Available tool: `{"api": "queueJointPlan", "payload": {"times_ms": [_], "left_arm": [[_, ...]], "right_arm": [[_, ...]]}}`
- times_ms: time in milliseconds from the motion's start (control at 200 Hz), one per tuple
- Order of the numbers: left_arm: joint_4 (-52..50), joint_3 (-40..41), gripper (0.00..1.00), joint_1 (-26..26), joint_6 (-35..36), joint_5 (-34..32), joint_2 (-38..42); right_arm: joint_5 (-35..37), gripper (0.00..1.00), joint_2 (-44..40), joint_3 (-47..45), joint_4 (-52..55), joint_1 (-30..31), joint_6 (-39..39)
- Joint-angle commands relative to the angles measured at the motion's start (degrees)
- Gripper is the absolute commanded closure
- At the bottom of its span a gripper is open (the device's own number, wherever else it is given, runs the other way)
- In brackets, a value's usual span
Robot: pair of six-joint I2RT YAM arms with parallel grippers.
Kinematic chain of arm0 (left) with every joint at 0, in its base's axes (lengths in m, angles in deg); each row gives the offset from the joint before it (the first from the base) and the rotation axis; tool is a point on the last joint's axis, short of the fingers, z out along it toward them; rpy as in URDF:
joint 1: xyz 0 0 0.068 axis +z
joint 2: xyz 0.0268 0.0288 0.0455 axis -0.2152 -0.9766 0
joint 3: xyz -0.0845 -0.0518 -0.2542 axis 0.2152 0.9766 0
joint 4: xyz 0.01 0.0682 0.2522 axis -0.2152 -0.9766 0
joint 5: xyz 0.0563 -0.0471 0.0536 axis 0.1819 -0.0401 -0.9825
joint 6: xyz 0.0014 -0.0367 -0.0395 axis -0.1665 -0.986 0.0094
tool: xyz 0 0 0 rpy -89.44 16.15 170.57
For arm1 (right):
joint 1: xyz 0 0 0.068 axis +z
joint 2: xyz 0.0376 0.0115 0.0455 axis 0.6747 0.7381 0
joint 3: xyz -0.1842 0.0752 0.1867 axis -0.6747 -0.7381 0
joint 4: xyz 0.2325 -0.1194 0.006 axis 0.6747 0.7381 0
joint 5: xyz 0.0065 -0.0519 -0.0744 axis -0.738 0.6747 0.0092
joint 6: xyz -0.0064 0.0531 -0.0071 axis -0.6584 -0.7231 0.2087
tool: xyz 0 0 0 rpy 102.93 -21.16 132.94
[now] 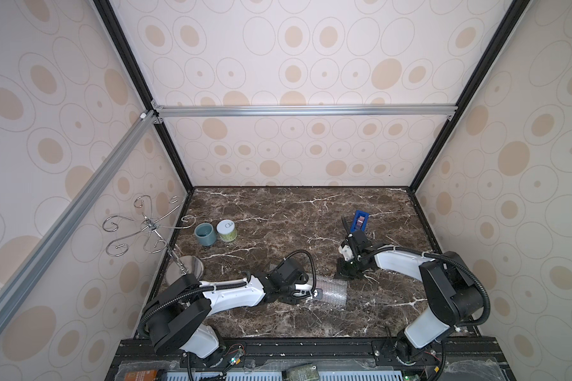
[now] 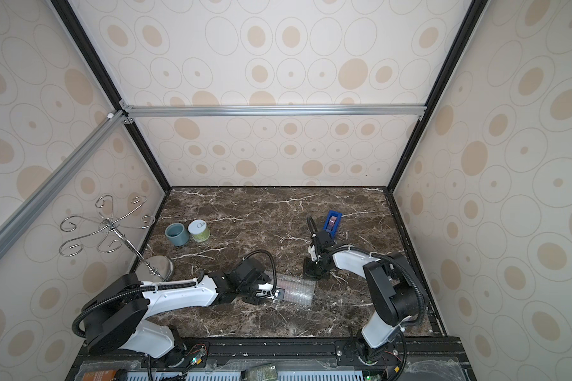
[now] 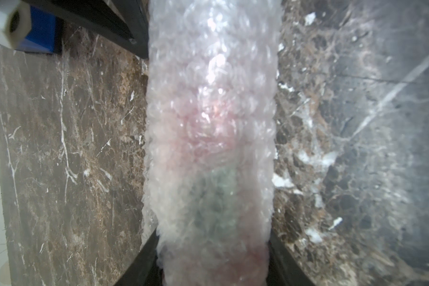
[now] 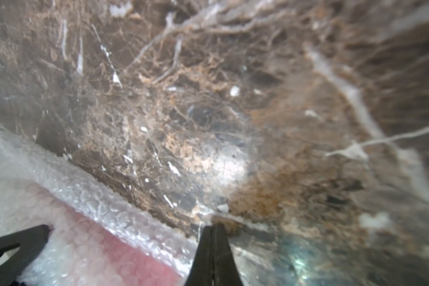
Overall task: Wrap wine bottles in bubble wrap
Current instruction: Wrap the wine bottle in bubble wrap.
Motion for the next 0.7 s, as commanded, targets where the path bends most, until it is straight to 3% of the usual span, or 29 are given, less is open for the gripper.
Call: {"api": "queueJointPlan", "payload": {"times_ms": [0, 150, 345, 465, 580, 695], "left_arm": [[-10.03, -2.60, 1.00, -1.47, 0.20, 5.84, -1.75], [-16.25, -6.61, 1.00, -1.46, 0.58, 7.26, -4.90], [-20.04, -9.29, 1.00, -1.40, -0.39, 8.32, -8.87], [-22.91, -10.93, 1.00, -1.40, 0.35, 10.48, -11.46], [-27.95, -15.08, 1.00, -1.20, 0.31, 12.25, -15.44], [-33.15, -19.04, 1.00, 0.02, -0.23, 14.60, -19.54]], "right_arm": [[-1.20, 1.00, 1.42, -0.01, -0.47, 0.27, 1.57], [-0.57, 0.99, 0.88, 1.47, 0.64, 0.27, 3.49], [4.64, 0.77, -5.09, 1.18, 3.53, 0.27, 5.72], [3.77, 0.62, -5.38, 1.57, 6.06, 0.27, 6.70], [2.30, 0.54, -7.56, -0.59, 5.36, 0.27, 7.22], [2.19, 0.48, -15.58, -4.54, 2.59, 0.36, 9.42]]}}
